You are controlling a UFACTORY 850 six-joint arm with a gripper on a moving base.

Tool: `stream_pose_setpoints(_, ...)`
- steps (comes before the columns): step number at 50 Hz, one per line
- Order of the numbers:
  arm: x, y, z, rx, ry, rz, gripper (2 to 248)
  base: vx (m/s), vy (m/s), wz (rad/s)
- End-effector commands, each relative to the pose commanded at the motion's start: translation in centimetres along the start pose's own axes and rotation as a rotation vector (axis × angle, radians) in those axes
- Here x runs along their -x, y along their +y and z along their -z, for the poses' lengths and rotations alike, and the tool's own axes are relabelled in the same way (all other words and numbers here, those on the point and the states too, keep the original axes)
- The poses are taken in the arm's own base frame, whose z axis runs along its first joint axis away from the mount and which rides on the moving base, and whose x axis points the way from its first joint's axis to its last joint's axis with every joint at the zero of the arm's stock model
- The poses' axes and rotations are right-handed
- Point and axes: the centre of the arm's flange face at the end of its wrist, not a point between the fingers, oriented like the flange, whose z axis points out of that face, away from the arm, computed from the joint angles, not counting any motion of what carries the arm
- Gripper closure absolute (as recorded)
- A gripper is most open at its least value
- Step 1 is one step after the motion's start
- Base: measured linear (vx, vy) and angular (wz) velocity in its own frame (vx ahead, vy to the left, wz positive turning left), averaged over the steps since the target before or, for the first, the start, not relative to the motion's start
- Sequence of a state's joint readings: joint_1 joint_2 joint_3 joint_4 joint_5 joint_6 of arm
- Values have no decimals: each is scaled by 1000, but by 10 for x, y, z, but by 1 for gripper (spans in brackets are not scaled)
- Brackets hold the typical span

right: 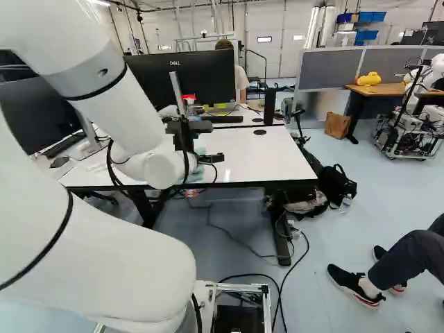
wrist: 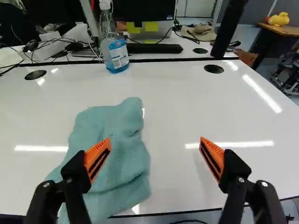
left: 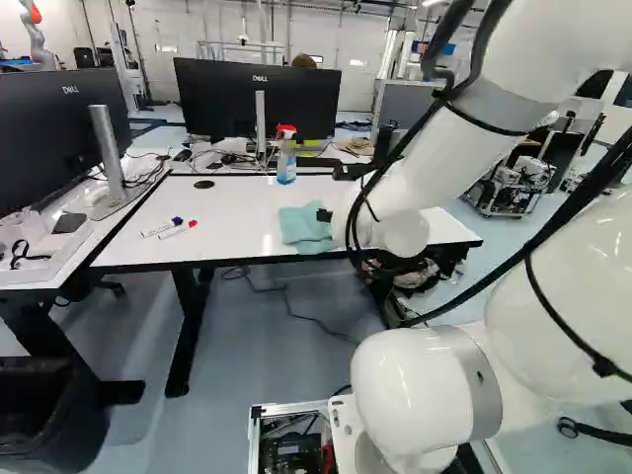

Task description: Clean the table with the green towel

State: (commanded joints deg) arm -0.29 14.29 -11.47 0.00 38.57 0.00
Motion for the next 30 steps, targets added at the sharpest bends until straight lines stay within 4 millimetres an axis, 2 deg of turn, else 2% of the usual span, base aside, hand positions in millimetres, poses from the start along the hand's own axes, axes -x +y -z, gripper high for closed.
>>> stream_pose_setpoints(30, 24, -1, 17, -4, 88, 2, 3, 0, 0, 0)
